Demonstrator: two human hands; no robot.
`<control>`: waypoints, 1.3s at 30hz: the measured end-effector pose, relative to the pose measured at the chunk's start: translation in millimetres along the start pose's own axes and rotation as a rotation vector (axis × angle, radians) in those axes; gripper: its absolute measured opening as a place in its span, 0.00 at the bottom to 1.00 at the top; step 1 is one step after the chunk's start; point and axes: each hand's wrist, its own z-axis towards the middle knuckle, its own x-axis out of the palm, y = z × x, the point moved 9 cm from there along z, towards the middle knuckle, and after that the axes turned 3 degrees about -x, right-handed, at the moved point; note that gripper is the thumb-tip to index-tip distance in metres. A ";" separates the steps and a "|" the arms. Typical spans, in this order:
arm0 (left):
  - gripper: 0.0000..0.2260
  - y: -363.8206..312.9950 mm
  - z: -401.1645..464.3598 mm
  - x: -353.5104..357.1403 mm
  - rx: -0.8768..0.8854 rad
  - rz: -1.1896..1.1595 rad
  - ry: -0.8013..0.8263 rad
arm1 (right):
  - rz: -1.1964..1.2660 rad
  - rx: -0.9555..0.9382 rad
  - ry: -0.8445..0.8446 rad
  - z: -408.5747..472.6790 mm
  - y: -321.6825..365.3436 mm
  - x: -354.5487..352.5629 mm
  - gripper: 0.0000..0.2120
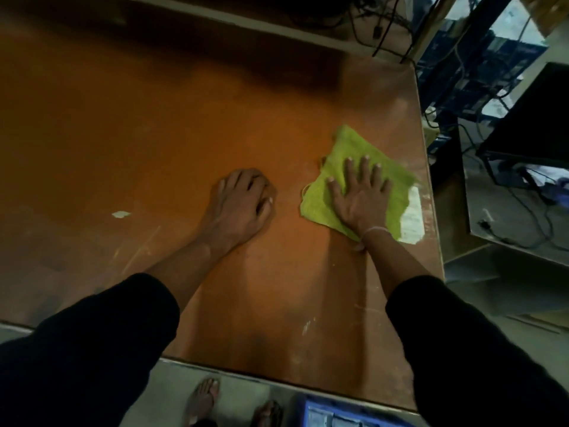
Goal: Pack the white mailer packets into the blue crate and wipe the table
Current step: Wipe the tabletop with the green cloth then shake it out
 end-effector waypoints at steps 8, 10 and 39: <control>0.18 3.4 -0.8 3.3 -0.005 0.012 0.004 | 0.023 0.119 0.039 73.8 -18.4 5.9 0.36; 0.19 5.7 -0.9 4.7 -0.018 0.011 0.016 | 0.003 -0.069 0.034 85.3 11.2 6.0 0.35; 0.14 16.3 -7.4 -7.9 0.011 -0.258 -0.034 | -0.020 -0.166 -0.022 -10.2 64.7 1.8 0.31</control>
